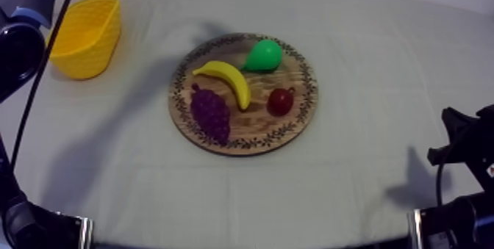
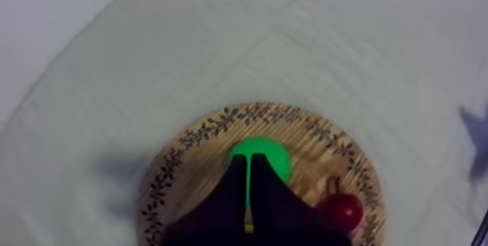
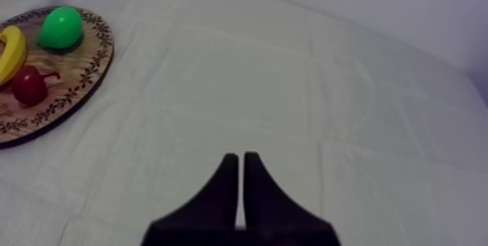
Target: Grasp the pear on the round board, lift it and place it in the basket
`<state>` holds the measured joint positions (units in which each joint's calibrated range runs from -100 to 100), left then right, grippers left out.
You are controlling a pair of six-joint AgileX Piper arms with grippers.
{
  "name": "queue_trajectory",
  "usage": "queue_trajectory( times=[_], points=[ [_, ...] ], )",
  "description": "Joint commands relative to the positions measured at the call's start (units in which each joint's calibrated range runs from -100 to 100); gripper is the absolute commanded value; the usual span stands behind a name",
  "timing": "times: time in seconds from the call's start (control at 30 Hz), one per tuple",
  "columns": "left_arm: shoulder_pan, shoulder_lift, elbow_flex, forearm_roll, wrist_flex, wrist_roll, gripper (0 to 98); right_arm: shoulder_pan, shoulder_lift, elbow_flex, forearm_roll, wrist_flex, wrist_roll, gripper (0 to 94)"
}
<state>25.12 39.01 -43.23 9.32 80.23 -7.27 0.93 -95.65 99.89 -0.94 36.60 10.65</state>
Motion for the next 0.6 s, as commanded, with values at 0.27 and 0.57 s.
queue_trajectory(
  times=[0.27,0.57],
  points=[
    [0.91,-0.33,0.08,-4.15,6.77,-20.1,0.0,-0.01,-0.02,0.0,-0.01,0.01,0.02,0.4],
    [1.73,-0.9,-1.15,-4.36,4.27,-23.01,1.5,-0.01,-0.02,0.0,-0.01,0.01,0.02,0.4]
  ],
)
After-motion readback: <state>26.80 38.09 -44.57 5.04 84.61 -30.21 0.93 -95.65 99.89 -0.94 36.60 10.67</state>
